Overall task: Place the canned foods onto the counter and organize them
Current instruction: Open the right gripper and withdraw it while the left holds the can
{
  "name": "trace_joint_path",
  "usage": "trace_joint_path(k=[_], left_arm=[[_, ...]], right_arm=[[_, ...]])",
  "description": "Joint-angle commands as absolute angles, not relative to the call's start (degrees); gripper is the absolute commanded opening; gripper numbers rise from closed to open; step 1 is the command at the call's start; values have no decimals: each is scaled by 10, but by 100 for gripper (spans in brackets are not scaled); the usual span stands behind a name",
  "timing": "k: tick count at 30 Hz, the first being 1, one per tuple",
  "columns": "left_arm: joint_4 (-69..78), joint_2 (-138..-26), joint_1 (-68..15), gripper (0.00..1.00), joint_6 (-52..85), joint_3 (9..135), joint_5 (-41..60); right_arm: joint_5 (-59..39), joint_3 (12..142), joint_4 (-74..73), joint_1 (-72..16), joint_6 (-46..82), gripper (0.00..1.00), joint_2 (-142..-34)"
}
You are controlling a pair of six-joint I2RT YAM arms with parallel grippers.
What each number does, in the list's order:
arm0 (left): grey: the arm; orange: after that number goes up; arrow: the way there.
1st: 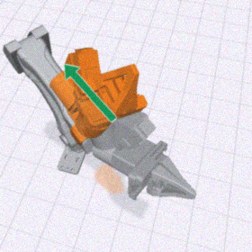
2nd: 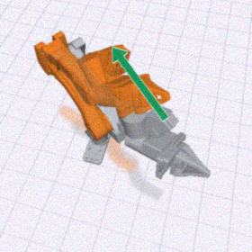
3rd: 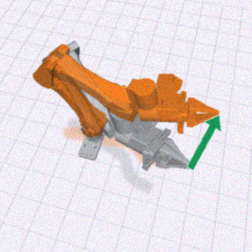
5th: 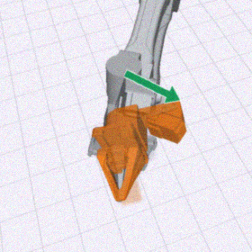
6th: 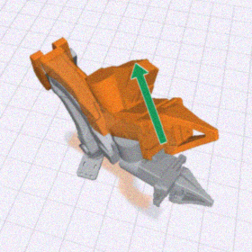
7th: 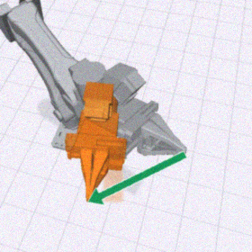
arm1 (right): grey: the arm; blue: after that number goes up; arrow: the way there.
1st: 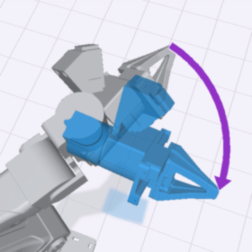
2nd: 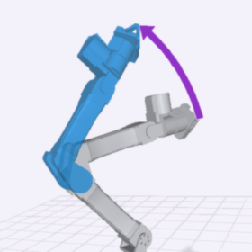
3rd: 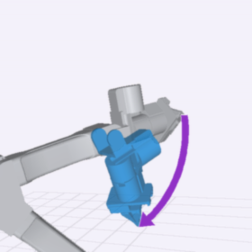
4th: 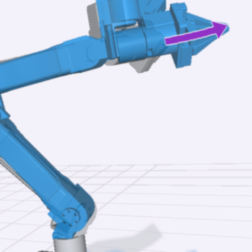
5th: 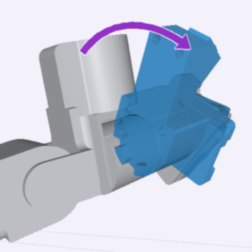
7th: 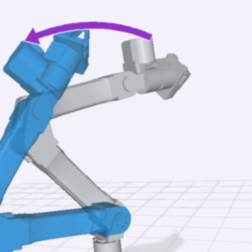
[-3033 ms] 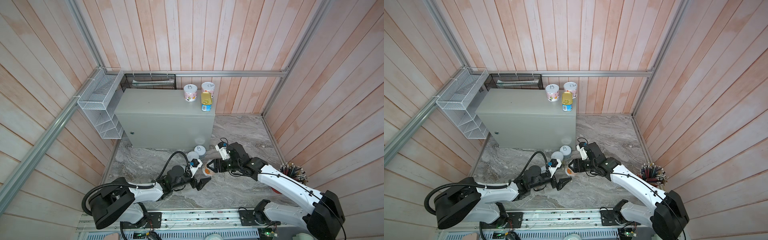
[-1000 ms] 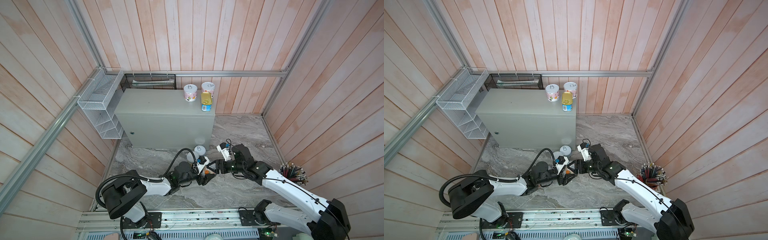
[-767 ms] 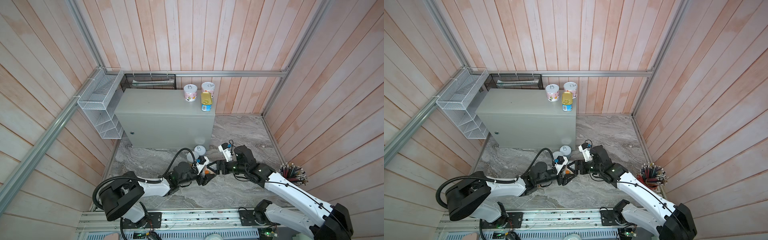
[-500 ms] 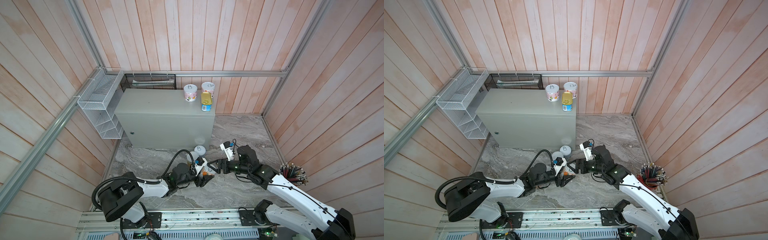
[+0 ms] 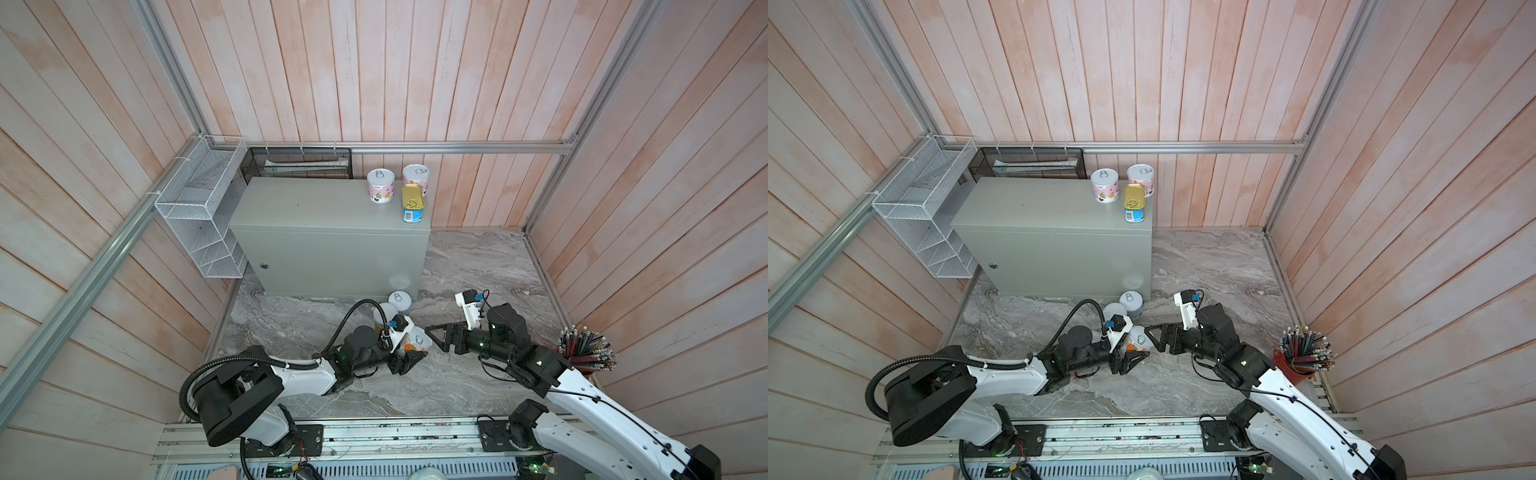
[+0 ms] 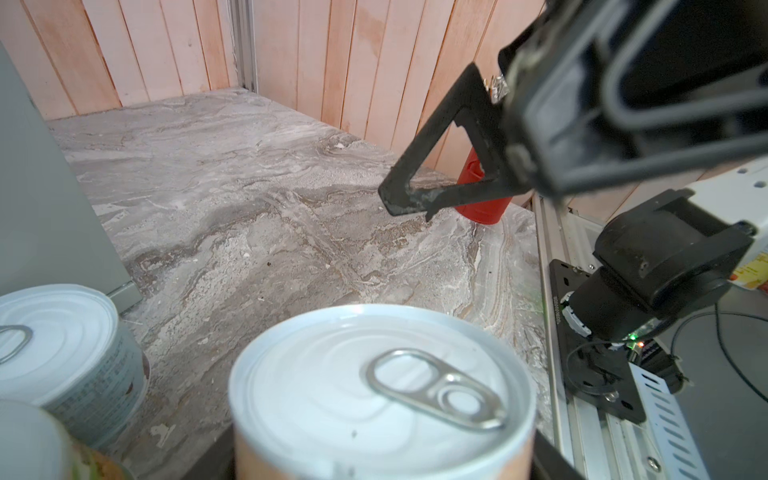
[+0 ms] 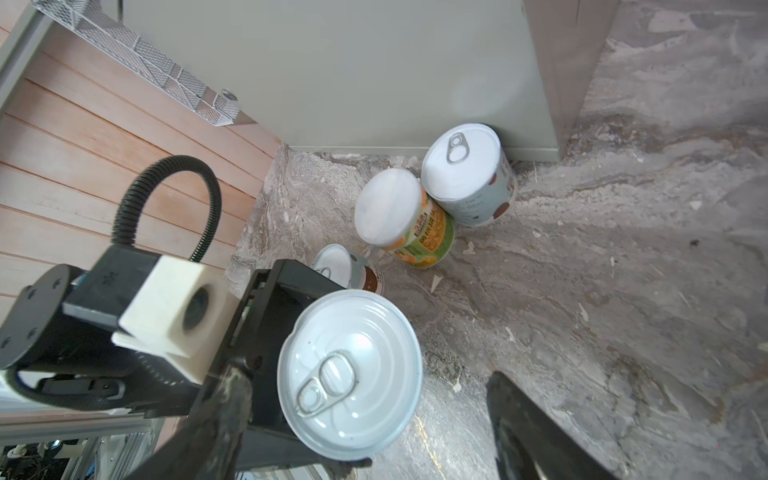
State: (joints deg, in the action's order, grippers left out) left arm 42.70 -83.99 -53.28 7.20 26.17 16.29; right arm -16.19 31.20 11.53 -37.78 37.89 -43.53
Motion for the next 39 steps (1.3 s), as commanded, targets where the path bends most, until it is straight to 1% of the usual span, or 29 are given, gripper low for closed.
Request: trace_joint_path(k=[1, 7, 11, 18, 22, 31, 39], left_arm=[[458, -814, -532, 45, 78, 272, 172], [422, -799, -532, 45, 86, 284, 140], [410, -791, -532, 45, 93, 294, 123], [334, -743, -532, 45, 104, 332, 89], [277, -707, -532, 45, 125, 357, 57], [190, -636, -532, 45, 157, 415, 31], [140, -616, -532, 45, 151, 472, 6]], right_arm=[[-124, 282, 91, -378, 402, 89, -403], [-88, 212, 46, -378, 431, 88, -339], [-75, 193, 46, -378, 440, 89, -314], [-70, 169, 38, -378, 445, 89, -287], [-72, 150, 6, -378, 450, 89, -284], [-83, 142, -42, -378, 435, 89, -311], [-101, 129, -83, -378, 433, 89, -329]])
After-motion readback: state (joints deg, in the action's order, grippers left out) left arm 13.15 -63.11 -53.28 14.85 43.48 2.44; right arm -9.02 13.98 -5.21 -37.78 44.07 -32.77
